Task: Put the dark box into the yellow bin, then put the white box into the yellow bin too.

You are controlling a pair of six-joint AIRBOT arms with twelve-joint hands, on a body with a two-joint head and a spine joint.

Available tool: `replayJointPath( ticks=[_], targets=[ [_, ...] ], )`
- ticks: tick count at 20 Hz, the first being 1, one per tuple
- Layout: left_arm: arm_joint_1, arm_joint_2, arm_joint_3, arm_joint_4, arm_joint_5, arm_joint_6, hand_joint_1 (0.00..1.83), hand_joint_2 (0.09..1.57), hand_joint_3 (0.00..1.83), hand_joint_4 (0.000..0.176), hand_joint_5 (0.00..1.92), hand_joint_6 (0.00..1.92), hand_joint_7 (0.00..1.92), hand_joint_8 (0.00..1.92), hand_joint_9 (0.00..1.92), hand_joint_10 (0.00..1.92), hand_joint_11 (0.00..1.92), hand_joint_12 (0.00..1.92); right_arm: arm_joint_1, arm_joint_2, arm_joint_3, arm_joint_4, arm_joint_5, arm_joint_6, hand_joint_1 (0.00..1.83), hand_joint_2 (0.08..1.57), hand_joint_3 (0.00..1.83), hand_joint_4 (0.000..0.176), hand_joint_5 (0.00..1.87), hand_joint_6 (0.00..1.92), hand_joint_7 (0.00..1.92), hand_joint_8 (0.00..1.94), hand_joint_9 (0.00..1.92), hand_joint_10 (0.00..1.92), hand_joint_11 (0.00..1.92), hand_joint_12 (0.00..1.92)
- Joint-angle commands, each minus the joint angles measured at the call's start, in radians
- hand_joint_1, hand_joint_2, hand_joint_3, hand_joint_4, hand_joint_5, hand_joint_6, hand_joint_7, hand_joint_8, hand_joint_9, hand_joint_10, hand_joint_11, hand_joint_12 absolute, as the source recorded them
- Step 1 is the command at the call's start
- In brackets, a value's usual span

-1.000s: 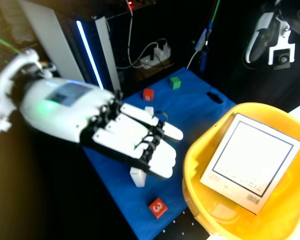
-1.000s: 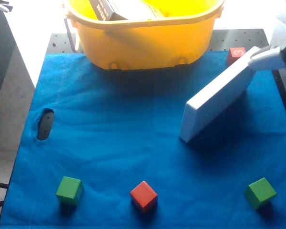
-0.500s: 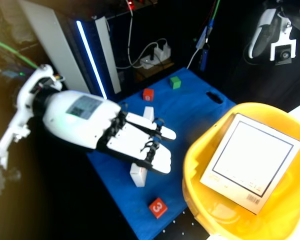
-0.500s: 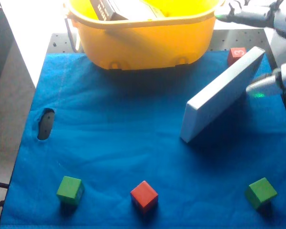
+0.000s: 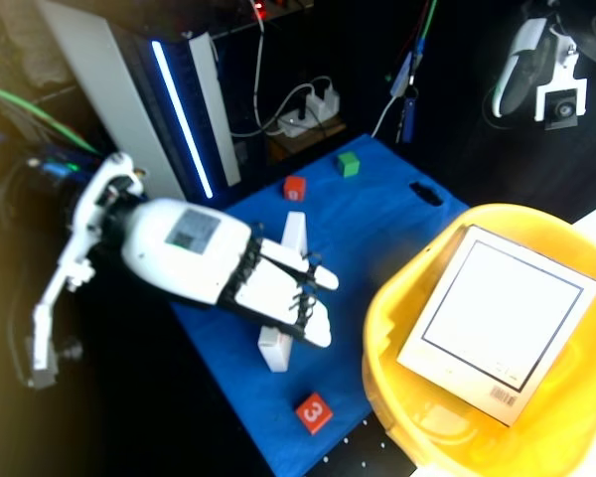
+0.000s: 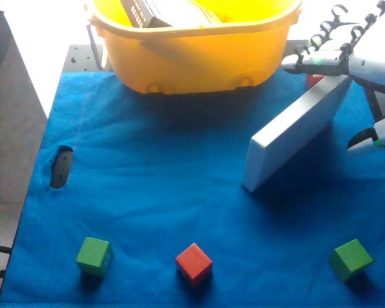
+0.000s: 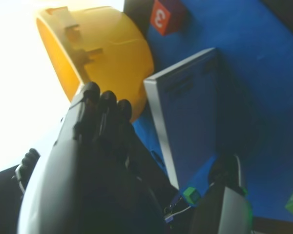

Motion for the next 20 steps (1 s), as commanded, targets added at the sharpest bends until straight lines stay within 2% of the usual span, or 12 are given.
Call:
replayJointPath(
  ticks=[1,3,8,9,10,11,12,14,16,17,19,20],
  targets=[
    [-0.008,0.002,0.000,-0.053,-0.095,-0.006,1.05,0.89,0.00,0.000,0.59,0.01,0.52,0.00,0.49,0.01,0.42,0.02,0.006,-0.006,0.007,0.013,0.106,0.000,1.11,0.76,0.00,0.034,0.36,0.01,0.42,0.00,0.42,0.01,0.18,0.21],
    [-0.008,0.002,-0.001,-0.053,-0.097,-0.006,1.06,0.89,0.00,0.000,0.60,0.01,0.51,0.00,0.48,0.00,0.43,0.03,0.002,-0.021,0.022,0.023,0.106,0.000,1.19,0.76,0.00,0.000,0.48,0.01,0.49,0.00,0.55,0.01,0.35,0.24],
    [-0.003,0.000,-0.002,-0.055,-0.101,-0.006,1.04,0.89,0.00,0.000,0.55,0.00,0.48,0.00,0.47,0.00,0.44,0.03,0.002,-0.072,0.073,0.050,0.107,-0.001,1.26,0.91,0.00,0.000,0.96,0.03,1.03,0.02,1.04,0.02,0.89,0.34],
    [0.000,0.000,-0.002,-0.058,-0.103,-0.006,1.02,0.89,0.00,0.000,0.55,0.00,0.49,0.00,0.47,0.00,0.44,0.03,0.002,-0.086,0.087,0.062,0.107,-0.001,1.37,0.99,0.01,0.000,1.09,0.54,1.30,0.11,1.09,0.76,0.95,0.73],
    [0.004,0.000,-0.002,-0.062,-0.106,-0.006,1.02,0.90,0.00,0.002,0.55,0.00,0.50,0.01,0.47,0.00,0.44,0.03,0.002,-0.098,0.101,0.074,0.107,-0.001,1.39,1.03,0.00,0.000,1.12,0.57,1.20,0.52,1.05,1.01,0.88,1.03],
    [0.017,0.002,-0.002,-0.075,-0.111,-0.007,1.01,0.92,0.01,0.015,0.56,0.00,0.52,0.01,0.47,0.00,0.43,0.02,0.002,-0.142,0.144,0.101,0.111,-0.001,1.28,1.08,0.00,0.000,1.16,0.41,1.03,1.15,0.95,1.05,0.77,1.45],
    [0.020,0.002,-0.002,-0.077,-0.112,-0.007,1.01,0.92,0.01,0.009,0.54,0.00,0.50,0.00,0.46,0.00,0.41,0.01,0.002,-0.149,0.150,0.104,0.112,-0.001,1.28,1.07,0.00,0.000,1.18,0.41,1.03,1.14,0.94,0.96,0.74,1.43],
    [0.022,0.003,-0.003,-0.078,-0.113,-0.007,1.00,0.92,0.00,0.010,0.52,0.00,0.48,0.00,0.46,0.00,0.43,0.02,0.002,-0.152,0.158,0.121,0.120,-0.001,1.27,1.10,0.00,0.000,1.08,0.51,0.99,1.24,0.92,1.38,0.83,1.75],
    [0.024,0.004,-0.003,-0.083,-0.116,-0.007,1.00,0.92,0.01,0.025,0.52,0.00,0.48,0.00,0.46,0.00,0.42,0.01,0.002,-0.148,0.159,0.133,0.131,-0.001,1.27,1.07,0.00,0.000,1.07,0.65,1.12,0.96,1.01,1.01,0.80,1.49],
    [0.025,0.004,-0.003,-0.084,-0.117,-0.007,1.00,0.94,0.01,0.017,0.51,0.00,0.47,0.00,0.44,0.00,0.41,0.01,0.002,-0.146,0.159,0.137,0.136,-0.001,1.27,1.11,0.00,0.000,1.03,0.63,1.02,1.19,0.98,1.35,0.84,1.73],
    [0.030,0.004,-0.003,-0.084,-0.118,-0.007,1.02,0.94,0.01,0.021,0.54,0.01,0.49,0.01,0.45,0.01,0.42,0.01,0.002,-0.141,0.160,0.143,0.141,-0.001,1.28,1.09,0.00,0.000,0.97,0.77,1.10,1.03,1.07,1.01,0.91,1.38],
    [0.030,0.004,-0.003,-0.084,-0.117,-0.007,1.01,0.93,0.00,0.024,0.54,0.01,0.50,0.01,0.46,0.01,0.42,0.01,0.002,-0.138,0.159,0.145,0.142,-0.001,1.27,1.11,0.00,0.000,0.96,0.75,1.06,1.13,1.09,1.09,0.93,1.45]
  ],
)
